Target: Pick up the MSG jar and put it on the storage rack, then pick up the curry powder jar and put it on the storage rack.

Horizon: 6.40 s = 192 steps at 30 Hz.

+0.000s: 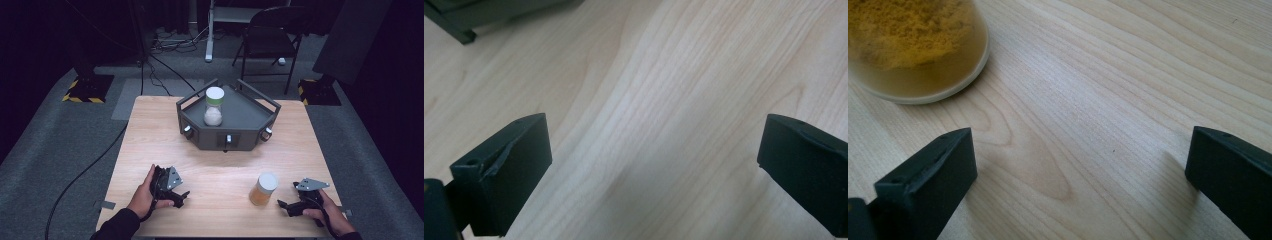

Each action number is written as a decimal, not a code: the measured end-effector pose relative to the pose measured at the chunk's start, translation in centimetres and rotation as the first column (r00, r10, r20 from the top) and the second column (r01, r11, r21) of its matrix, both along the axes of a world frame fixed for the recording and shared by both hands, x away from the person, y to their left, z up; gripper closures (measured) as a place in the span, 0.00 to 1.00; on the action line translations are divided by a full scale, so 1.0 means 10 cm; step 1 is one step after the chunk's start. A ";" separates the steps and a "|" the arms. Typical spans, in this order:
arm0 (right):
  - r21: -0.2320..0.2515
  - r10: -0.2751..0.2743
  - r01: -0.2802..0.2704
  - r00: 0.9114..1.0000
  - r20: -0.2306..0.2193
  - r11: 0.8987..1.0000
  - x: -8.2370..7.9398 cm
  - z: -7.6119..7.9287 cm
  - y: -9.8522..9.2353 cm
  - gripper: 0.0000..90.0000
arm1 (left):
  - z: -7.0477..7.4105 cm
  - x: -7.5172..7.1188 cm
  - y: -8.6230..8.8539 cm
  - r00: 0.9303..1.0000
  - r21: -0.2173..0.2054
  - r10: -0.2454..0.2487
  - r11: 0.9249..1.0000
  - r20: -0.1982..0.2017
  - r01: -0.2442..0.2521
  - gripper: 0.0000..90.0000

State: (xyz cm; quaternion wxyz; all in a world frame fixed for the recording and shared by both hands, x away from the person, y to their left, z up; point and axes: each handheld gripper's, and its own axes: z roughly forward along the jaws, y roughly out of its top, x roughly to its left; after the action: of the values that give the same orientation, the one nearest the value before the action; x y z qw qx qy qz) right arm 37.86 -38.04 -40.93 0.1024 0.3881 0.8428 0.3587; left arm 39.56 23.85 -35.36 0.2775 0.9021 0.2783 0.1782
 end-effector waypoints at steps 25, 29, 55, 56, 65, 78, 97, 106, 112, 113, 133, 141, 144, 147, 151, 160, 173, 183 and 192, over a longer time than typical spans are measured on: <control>0.000 -0.001 0.001 1.000 0.000 1.000 0.00 0.00 0.00 0.00 | -0.07 0.06 0.36 0.991 -0.072 0.089 0.993 -0.102 -0.096 0.02; 0.000 -0.001 0.001 1.000 0.000 1.000 0.00 0.00 0.00 0.00 | -0.09 0.07 0.36 0.990 -0.056 0.094 0.993 -0.108 -0.100 0.02; 0.000 0.000 0.000 1.000 0.000 1.000 0.00 0.00 0.00 0.00 | -0.14 0.10 0.59 0.980 -0.110 0.112 0.985 -0.168 -0.131 0.00; 0.000 0.000 0.000 1.000 0.000 1.000 0.00 0.00 0.00 0.00 | -0.14 0.10 0.59 0.979 -0.110 0.112 0.985 -0.168 -0.131 0.00; 0.000 0.005 -0.005 1.000 0.000 1.000 0.01 0.00 -0.01 0.00 | -0.14 0.10 0.59 0.979 -0.111 0.111 0.985 -0.169 -0.131 0.00; 0.000 0.005 -0.005 1.000 0.000 1.000 0.01 0.00 -0.01 0.00 | -0.14 0.10 0.59 0.979 -0.111 0.111 0.985 -0.169 -0.130 0.00; 0.001 0.002 -0.002 1.000 0.000 1.000 0.00 0.00 -0.01 0.00 | -0.14 0.10 0.59 0.979 -0.111 0.111 0.985 -0.168 -0.131 0.00; -0.003 -0.013 0.013 1.000 0.001 1.000 -0.03 0.00 0.00 0.00 | -0.14 0.10 0.59 0.979 -0.112 0.111 0.985 -0.168 -0.131 0.00; -0.020 -0.018 0.019 1.000 0.021 1.000 -0.07 0.02 0.02 0.01 | -0.14 0.11 0.59 0.979 -0.112 0.110 0.985 -0.169 -0.130 0.00; -0.023 -0.019 0.020 0.999 0.027 1.000 -0.08 0.02 0.03 0.01 | -0.14 0.11 0.59 0.979 -0.112 0.110 0.985 -0.169 -0.130 0.00; 0.137 0.025 -0.044 0.990 0.137 0.990 -0.25 0.18 -0.03 0.02 | -0.14 0.11 0.59 0.979 -0.112 0.109 0.985 -0.169 -0.129 0.00; 0.170 0.037 -0.065 0.986 0.160 0.983 -0.26 0.21 0.02 0.02 | -0.14 0.11 0.59 0.979 -0.112 0.109 0.985 -0.169 -0.129 0.00; 0.184 0.039 -0.070 0.986 0.165 0.981 -0.27 0.22 0.04 0.02 | -0.14 0.11 0.59 0.979 -0.112 0.109 0.985 -0.170 -0.129 0.00; 0.197 0.041 -0.073 0.986 0.164 0.978 -0.26 0.21 0.05 0.02 | -0.14 0.11 0.59 0.979 -0.111 0.109 0.985 -0.170 -0.129 0.00; 0.205 0.051 -0.083 0.986 0.157 0.975 -0.24 0.21 0.07 0.02 | -0.14 0.11 0.59 0.979 -0.112 0.109 0.985 -0.170 -0.129 0.00; 0.225 0.067 -0.101 0.986 0.155 0.969 -0.20 0.20 0.17 0.02 | -0.14 0.11 0.59 0.979 -0.112 0.109 0.985 -0.170 -0.129 0.00; 0.294 0.023 -0.075 0.984 0.176 0.953 -0.21 0.13 0.36 0.08 | -0.14 0.11 0.59 0.979 -0.112 0.109 0.985 -0.169 -0.129 0.00; 0.315 -0.020 -0.047 0.978 0.208 0.948 -0.29 0.07 0.47 0.23 | -0.14 0.11 0.59 0.979 -0.112 0.109 0.985 -0.170 -0.129 0.00; 0.325 -0.032 -0.053 0.968 0.250 0.944 -0.33 0.03 0.47 0.36 | -0.14 0.11 0.59 0.980 -0.112 0.108 0.985 -0.170 -0.128 0.00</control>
State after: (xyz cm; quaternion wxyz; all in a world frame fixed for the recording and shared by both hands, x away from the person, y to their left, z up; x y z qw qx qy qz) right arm 34.58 -33.32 -40.66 0.1405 0.3465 0.7531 0.5413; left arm 40.67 29.80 -36.78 0.2974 0.8768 0.3636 0.1025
